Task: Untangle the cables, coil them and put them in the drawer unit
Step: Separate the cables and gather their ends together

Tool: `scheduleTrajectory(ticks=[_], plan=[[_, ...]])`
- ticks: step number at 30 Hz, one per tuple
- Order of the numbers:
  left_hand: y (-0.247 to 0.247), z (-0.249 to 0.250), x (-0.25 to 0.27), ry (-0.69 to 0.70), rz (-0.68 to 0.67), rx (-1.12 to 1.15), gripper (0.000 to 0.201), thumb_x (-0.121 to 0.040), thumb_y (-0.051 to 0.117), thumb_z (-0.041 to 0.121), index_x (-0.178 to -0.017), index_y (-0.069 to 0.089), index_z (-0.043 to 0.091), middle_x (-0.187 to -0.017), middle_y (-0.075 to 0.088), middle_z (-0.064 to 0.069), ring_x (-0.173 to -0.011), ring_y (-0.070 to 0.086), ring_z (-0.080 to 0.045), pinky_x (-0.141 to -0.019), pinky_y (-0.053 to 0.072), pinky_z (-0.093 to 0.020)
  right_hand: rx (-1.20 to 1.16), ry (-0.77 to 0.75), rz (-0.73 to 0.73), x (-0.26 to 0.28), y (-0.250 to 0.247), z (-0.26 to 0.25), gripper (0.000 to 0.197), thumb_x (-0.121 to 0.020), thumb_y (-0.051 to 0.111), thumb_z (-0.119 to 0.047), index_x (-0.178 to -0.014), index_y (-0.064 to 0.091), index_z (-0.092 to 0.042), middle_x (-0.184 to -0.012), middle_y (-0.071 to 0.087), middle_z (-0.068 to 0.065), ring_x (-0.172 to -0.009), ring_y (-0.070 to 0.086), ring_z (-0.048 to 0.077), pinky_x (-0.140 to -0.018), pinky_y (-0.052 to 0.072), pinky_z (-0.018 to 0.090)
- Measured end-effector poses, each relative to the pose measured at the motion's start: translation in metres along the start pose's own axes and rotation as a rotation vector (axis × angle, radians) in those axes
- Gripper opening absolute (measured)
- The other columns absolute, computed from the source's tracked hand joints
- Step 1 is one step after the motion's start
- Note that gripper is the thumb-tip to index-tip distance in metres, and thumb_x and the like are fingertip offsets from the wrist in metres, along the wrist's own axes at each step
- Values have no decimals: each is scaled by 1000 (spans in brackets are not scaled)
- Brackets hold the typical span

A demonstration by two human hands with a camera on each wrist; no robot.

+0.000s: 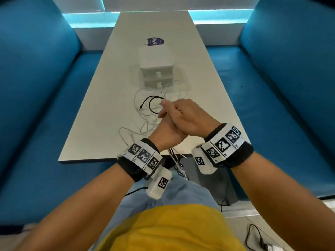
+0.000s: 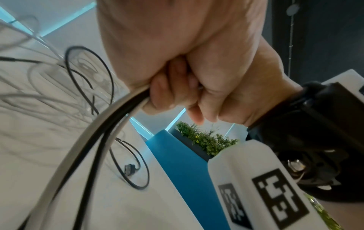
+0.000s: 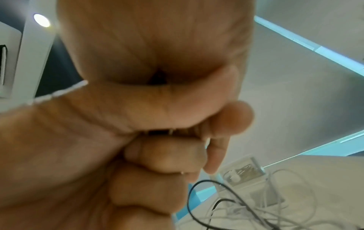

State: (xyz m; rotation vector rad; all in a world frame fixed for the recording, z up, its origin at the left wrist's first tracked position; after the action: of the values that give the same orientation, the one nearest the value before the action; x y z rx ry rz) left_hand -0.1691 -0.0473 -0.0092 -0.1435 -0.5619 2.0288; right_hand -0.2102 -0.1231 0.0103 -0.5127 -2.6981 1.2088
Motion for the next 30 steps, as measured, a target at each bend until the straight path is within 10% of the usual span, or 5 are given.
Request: scheduleTrajectory(ticks=[6, 9, 18, 23, 30], plan=[[-49, -27, -2, -25, 176, 53, 28, -89, 64, 33, -65, 63, 18, -54, 49, 2, -46, 40, -9, -48, 33, -23, -507, 44, 191, -39, -19, 17, 35, -104, 32, -36, -108, 63, -21, -99, 65, 6, -89, 64, 16, -74, 52, 27], [-77, -45, 1, -72, 233, 145, 34, -92, 59, 37, -68, 69, 16, -41, 40, 12, -39, 29, -8, -43, 26, -24, -438, 270, 320, -56, -31, 64, 23, -100, 38, -12, -101, 61, -12, -91, 60, 12, -70, 59, 17, -60, 50, 27], [-93, -72, -4, -162, 241, 359, 30, -97, 54, 32, -78, 69, 14, -46, 28, 10, -42, 23, -9, -45, 21, -24, 389, 478, -367, -45, -21, 113, 27, -72, 76, -7, -93, 71, -23, -95, 66, 2, -80, 60, 18, -69, 49, 28], [-79, -69, -11, -153, 198, 409, 30, -98, 52, 29, -80, 68, 12, -45, 28, 9, -41, 22, -9, -43, 23, -21, 444, 377, -290, -40, -17, 120, 13, -79, 73, -12, -89, 69, -20, -94, 63, 2, -88, 58, 20, -75, 42, 28], [-64, -58, -19, -95, 225, 478, 10, -89, 66, 17, -91, 73, 9, -66, 46, -1, -52, 31, -9, -48, 25, -25, -267, 67, 169, -32, -38, 86, 12, -90, 62, -6, -94, 65, -16, -85, 67, -3, -70, 58, -7, -66, 41, 6]])
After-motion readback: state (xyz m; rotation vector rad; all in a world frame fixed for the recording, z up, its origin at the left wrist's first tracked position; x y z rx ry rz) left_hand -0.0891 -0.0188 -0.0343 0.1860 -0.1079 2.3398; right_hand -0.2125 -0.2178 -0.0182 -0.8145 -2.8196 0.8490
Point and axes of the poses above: each hand's wrist, its own x-axis away from the middle knuckle, its own y-axis out of the palm, z = x × y, the point moved 1 cm from there along -x, towards the middle knuckle
